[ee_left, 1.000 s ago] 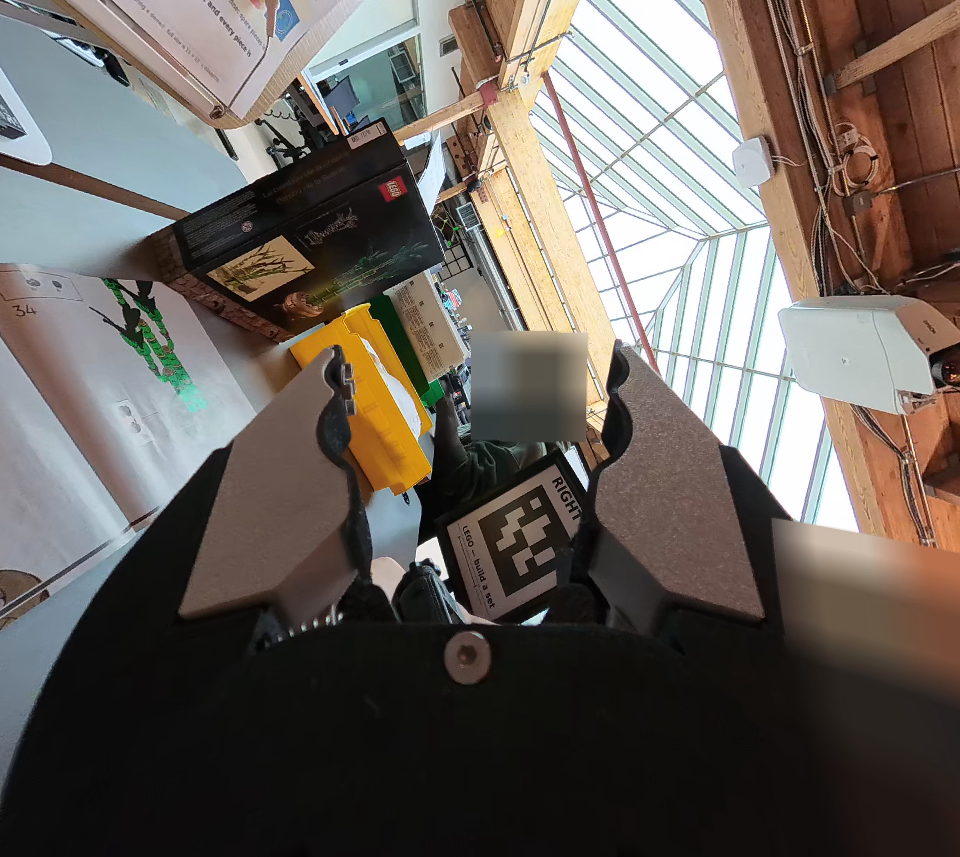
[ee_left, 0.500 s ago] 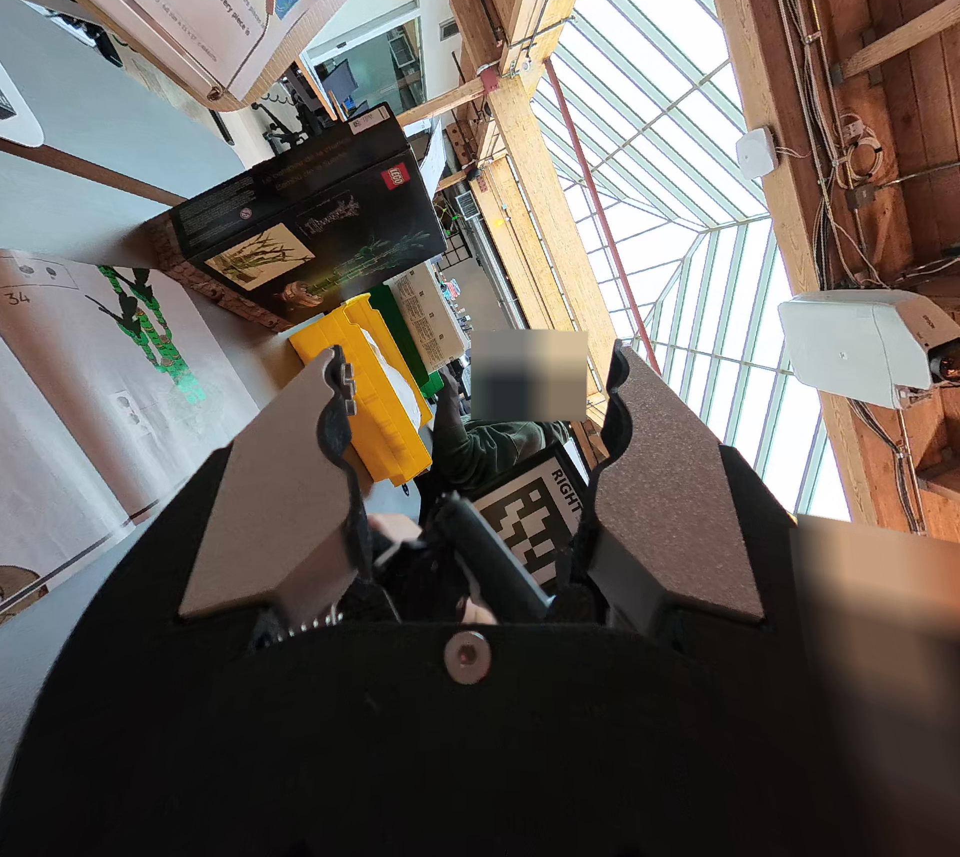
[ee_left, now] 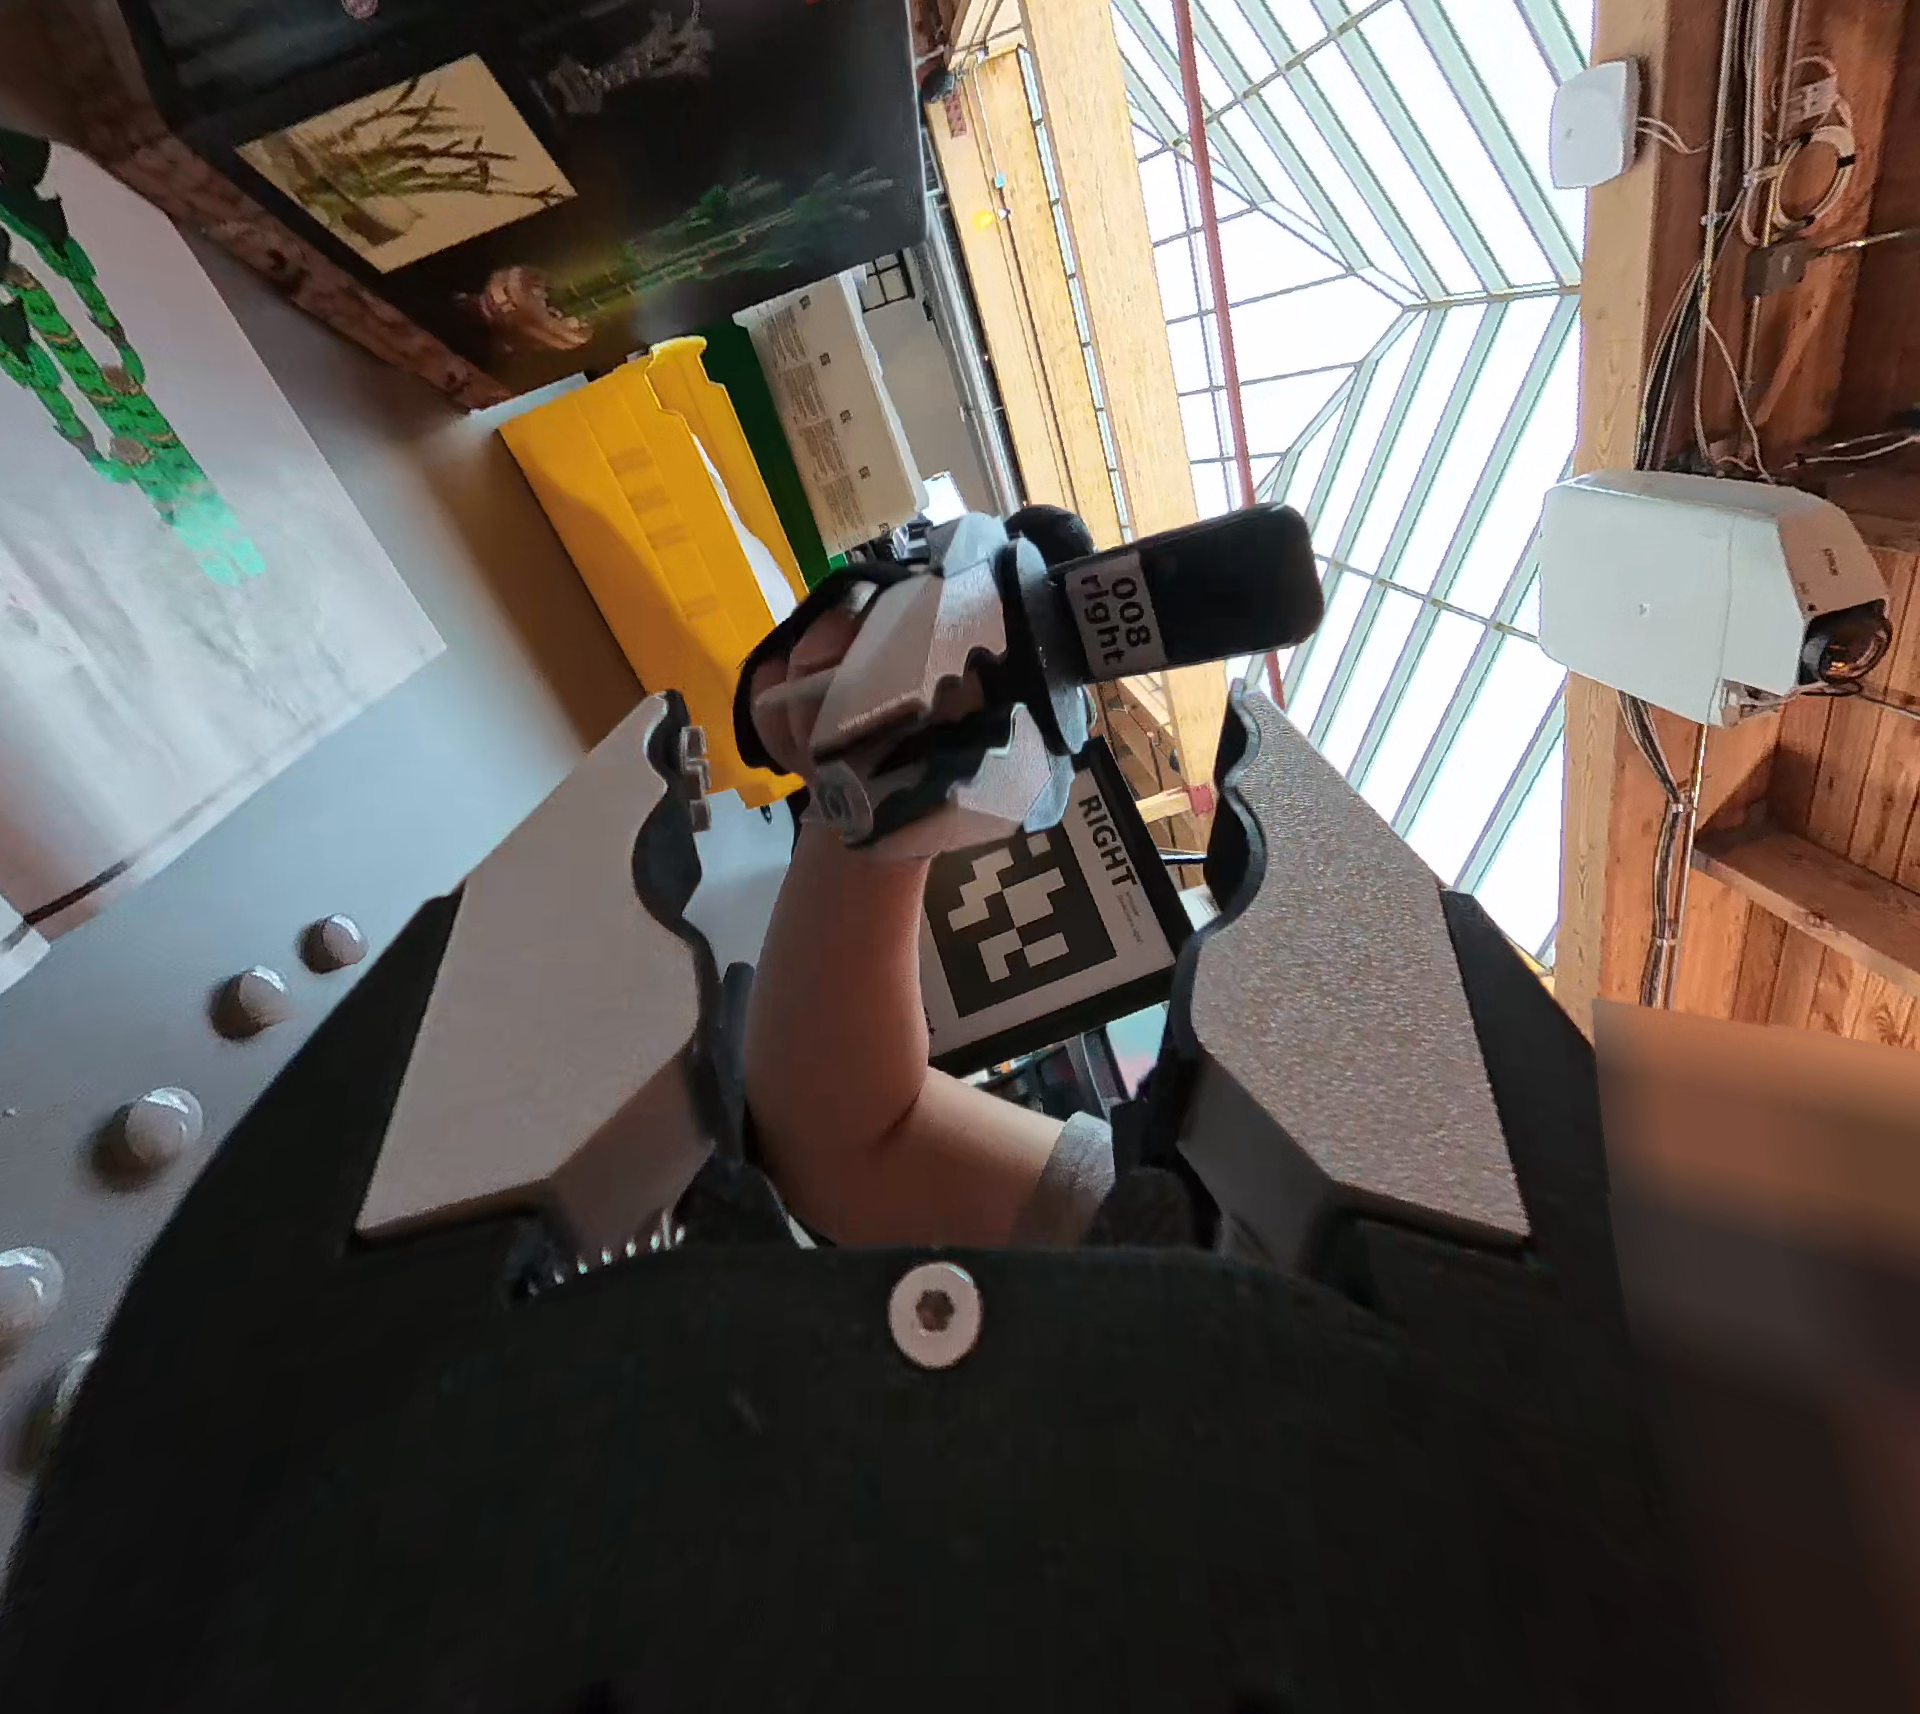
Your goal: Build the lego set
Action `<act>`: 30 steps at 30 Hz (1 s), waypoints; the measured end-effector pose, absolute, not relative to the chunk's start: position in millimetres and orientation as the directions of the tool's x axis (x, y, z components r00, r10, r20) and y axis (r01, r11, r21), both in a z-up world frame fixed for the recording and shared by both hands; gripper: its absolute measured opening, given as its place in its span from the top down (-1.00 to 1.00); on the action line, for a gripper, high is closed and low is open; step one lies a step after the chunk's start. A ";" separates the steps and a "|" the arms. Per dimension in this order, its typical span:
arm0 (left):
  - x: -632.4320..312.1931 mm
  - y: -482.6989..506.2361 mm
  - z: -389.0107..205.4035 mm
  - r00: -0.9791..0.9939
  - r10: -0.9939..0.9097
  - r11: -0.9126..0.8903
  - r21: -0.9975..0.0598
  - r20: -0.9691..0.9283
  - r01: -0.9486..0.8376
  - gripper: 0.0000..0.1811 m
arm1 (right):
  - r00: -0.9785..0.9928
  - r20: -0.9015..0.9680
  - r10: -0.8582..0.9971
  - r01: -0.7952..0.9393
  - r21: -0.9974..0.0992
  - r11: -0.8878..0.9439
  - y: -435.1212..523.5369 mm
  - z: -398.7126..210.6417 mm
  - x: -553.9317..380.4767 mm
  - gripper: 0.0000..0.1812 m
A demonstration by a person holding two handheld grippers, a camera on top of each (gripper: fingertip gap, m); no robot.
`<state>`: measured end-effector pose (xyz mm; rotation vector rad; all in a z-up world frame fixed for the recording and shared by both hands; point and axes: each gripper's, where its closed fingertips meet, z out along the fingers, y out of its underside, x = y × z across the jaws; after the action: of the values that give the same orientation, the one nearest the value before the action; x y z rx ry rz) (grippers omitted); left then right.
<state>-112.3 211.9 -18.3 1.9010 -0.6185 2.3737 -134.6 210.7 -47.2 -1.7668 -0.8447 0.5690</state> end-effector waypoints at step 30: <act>-90.8 194.8 -36.5 -0.243 -0.150 -0.932 -0.219 0.958 -0.289 -0.06 | 0.768 0.099 0.632 0.430 -0.813 -0.394 220.5 -67.1 -117.4 0.85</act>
<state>-90.8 194.8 -36.5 1.8735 -0.5463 2.3451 -117.4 220.5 -67.1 -2.0478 -0.7947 0.2808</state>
